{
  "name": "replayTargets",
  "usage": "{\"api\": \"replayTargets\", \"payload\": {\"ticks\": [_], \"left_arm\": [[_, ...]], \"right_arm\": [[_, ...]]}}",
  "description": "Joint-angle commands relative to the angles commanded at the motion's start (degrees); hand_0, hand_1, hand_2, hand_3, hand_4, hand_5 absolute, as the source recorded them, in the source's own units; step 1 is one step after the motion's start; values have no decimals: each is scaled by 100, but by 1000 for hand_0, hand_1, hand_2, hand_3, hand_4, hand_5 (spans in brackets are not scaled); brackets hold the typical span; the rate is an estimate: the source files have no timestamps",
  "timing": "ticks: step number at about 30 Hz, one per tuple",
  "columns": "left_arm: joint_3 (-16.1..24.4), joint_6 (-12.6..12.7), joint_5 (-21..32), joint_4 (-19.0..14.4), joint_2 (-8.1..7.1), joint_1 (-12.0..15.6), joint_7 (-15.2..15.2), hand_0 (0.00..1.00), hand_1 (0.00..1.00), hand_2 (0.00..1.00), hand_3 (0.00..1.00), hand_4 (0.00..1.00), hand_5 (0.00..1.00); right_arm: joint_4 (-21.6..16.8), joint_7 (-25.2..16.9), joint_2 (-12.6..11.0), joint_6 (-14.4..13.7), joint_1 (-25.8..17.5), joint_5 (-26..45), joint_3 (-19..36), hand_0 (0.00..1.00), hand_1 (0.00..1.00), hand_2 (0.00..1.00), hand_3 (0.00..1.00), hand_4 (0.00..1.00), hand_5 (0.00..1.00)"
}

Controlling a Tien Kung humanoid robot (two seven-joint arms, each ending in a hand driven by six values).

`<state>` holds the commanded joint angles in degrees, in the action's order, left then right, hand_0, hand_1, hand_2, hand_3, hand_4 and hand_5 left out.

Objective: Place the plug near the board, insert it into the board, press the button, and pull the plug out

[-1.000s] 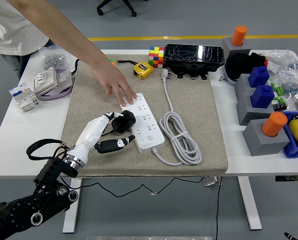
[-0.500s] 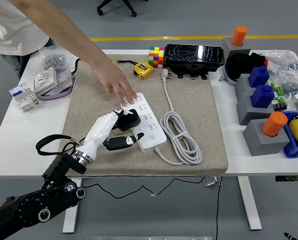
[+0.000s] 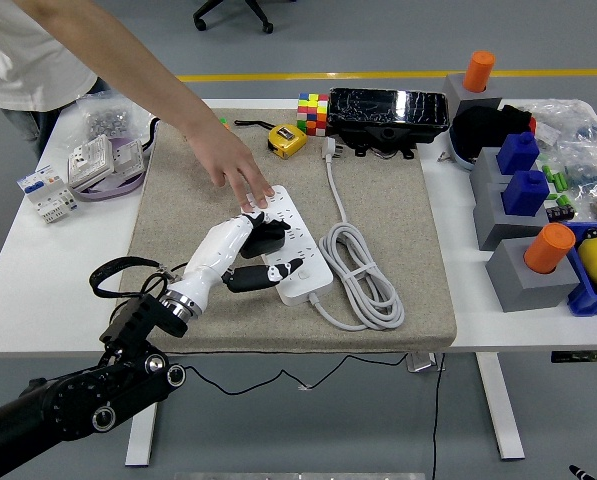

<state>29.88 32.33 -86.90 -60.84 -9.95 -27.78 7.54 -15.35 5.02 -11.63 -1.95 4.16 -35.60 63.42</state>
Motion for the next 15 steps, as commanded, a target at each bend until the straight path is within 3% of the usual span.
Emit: {"api": "replayTargets", "payload": {"ticks": [15], "left_arm": [[60,-75,24,-38,18,6,-47,730,744,730,656,835,468]], "right_arm": [[-9,-9,1,-4,-9,-34,71,526,634,642,551,891,410]]}}
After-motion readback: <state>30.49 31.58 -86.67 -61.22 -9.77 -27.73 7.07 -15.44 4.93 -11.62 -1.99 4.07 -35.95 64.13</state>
